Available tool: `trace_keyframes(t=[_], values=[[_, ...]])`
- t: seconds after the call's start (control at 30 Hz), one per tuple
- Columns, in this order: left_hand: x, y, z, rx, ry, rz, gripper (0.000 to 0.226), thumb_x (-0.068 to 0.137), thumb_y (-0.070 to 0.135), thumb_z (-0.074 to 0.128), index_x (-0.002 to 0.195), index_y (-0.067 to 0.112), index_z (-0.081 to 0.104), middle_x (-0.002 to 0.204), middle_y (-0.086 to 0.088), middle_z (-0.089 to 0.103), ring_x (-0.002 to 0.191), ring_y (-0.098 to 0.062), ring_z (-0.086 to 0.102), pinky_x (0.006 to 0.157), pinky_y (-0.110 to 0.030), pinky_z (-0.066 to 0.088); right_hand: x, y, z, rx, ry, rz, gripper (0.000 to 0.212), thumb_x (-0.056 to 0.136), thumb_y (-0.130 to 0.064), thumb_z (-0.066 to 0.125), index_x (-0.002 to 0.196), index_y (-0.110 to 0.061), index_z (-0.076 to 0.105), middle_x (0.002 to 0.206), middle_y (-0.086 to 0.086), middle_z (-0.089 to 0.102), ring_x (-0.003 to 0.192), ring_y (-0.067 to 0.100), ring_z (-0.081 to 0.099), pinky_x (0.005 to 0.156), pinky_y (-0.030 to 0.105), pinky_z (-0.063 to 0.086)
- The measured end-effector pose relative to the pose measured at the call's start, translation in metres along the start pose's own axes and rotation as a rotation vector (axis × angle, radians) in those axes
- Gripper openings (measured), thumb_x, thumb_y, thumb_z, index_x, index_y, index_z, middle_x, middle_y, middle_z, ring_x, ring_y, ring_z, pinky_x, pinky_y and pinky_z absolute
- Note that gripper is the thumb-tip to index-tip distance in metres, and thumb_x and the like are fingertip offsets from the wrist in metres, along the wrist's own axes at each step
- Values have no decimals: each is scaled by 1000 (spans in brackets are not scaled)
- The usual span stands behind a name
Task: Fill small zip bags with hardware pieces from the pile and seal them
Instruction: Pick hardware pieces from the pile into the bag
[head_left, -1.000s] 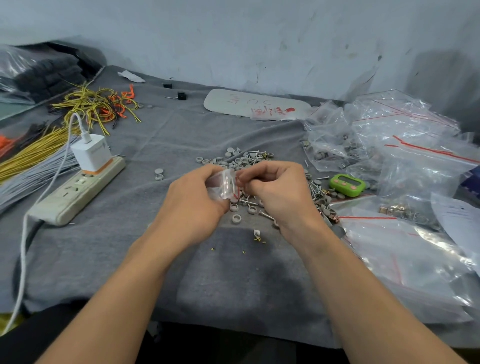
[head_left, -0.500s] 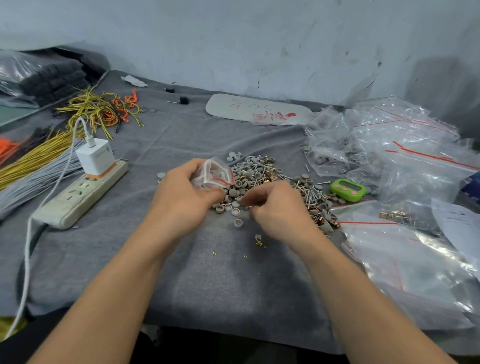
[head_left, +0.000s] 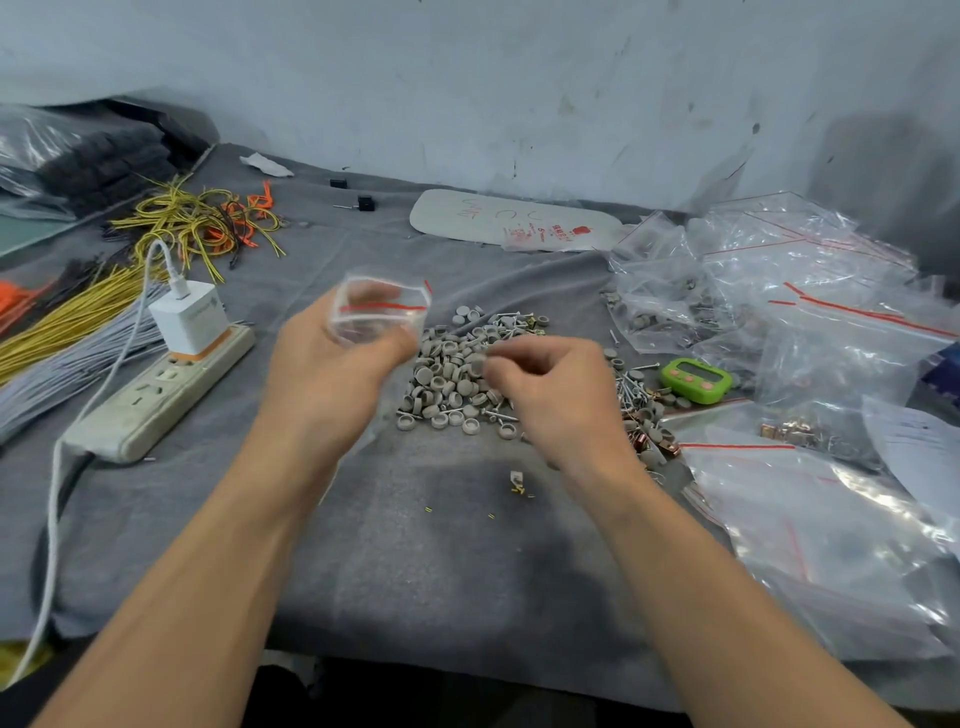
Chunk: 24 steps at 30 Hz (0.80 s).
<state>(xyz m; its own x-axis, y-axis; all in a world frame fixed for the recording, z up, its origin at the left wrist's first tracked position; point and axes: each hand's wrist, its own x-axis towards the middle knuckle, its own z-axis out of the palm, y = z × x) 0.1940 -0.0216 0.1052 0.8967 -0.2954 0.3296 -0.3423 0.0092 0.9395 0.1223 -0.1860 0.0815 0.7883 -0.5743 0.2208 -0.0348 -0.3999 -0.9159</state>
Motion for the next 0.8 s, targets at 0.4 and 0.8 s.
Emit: trace_keyframes(t=[0.4, 0.8], values=[[-16, -21, 38, 570, -130, 217, 51, 78, 15, 79, 125, 28, 65, 119, 10, 68, 106, -8, 60, 80, -3, 33, 0, -7, 0, 78, -163, -41, 16, 80, -17, 74, 85, -27, 85, 76, -9, 78, 77, 6, 73, 71, 33, 59], [-2, -20, 18, 369, -18, 87, 32, 79, 19, 76, 108, 33, 70, 92, 22, 72, 87, 7, 64, 67, -5, 41, -2, 12, -6, -867, -176, 30, 12, 85, -25, 69, 90, -28, 80, 93, 0, 76, 93, 26, 68, 89, 35, 56]])
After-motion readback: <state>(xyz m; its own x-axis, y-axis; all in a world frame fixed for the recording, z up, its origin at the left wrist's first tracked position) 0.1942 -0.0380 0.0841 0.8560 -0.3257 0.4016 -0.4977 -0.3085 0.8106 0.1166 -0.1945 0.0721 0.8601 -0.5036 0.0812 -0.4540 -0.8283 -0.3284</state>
